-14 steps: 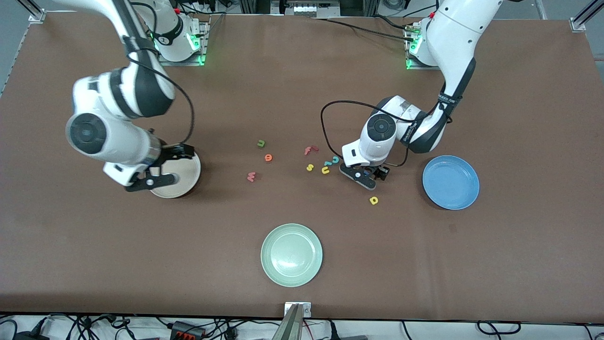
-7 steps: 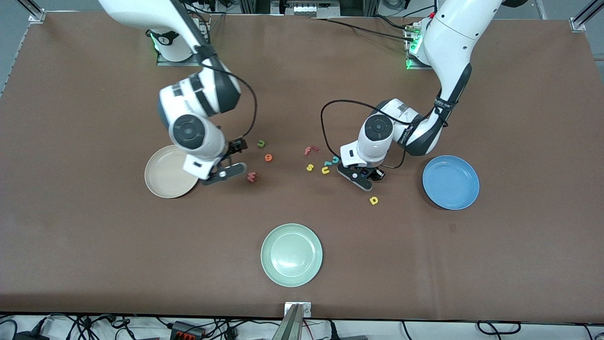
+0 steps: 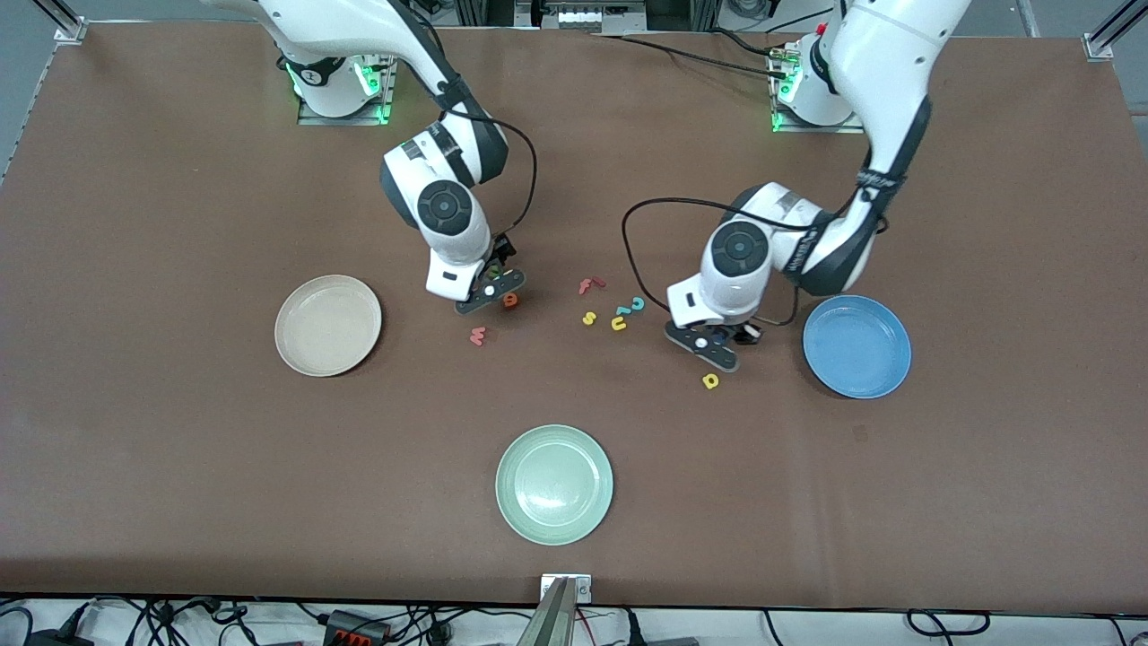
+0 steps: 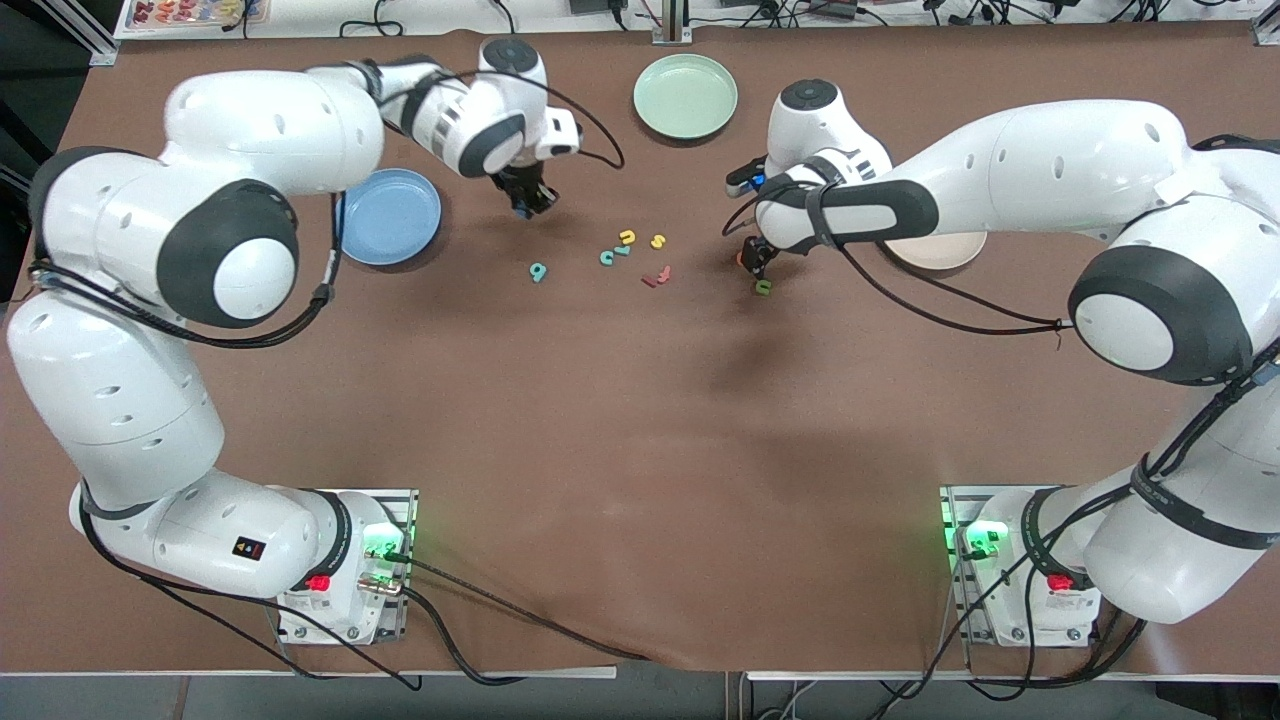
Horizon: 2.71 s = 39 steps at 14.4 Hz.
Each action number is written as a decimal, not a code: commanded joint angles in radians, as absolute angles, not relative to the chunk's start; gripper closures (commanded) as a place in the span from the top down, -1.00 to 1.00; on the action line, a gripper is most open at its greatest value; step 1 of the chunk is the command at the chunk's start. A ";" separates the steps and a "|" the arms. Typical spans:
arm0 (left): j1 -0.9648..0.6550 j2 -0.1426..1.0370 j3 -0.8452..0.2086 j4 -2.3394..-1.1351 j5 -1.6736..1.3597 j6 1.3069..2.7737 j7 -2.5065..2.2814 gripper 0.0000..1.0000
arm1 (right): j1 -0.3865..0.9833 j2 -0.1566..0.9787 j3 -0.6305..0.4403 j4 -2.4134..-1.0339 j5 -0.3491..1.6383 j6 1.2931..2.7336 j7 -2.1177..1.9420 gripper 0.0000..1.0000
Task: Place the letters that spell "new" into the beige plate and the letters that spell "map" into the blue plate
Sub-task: 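Grasp the blue E and carry it to the blue plate with the left gripper, then grasp the yellow d with the left gripper while the right gripper grasps green n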
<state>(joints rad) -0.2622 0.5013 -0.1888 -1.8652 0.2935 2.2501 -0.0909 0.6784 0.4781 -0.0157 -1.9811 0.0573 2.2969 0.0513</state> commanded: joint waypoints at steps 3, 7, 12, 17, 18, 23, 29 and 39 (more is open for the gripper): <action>-0.034 0.453 -0.201 -1.890 0.314 2.207 0.081 -0.84 | 0.710 0.465 -0.028 -2.017 0.048 2.304 -0.150 0.91; 0.037 0.474 -0.201 -1.936 0.314 2.247 0.083 -0.83 | 0.693 0.477 -0.031 -2.013 0.048 2.324 -0.359 0.61; 0.058 0.482 -0.204 -1.977 0.314 2.344 0.080 1.00 | 0.700 0.520 -0.029 -2.011 0.048 2.401 -0.509 0.60; 0.038 0.494 -0.316 -1.866 0.301 2.310 0.035 1.00 | 0.712 0.531 -0.029 -2.013 0.048 2.408 -0.540 0.57; 0.022 0.536 -0.319 -1.808 0.301 2.309 0.037 1.00 | 0.713 0.534 -0.029 -2.011 0.048 2.414 -0.555 0.51; -0.073 0.658 -0.322 -1.681 0.296 2.307 -0.352 1.00 | 0.724 0.538 -0.028 -2.011 0.048 2.425 -0.595 0.12; -0.112 0.750 -0.322 -1.614 0.285 2.312 -0.874 1.00 | 0.746 0.538 -0.029 -2.010 0.028 2.427 -0.601 -0.24; -0.124 0.801 -0.322 -1.609 0.282 2.321 -0.867 -0.33 | 0.709 0.515 -0.077 -1.999 0.018 2.407 -0.580 -0.73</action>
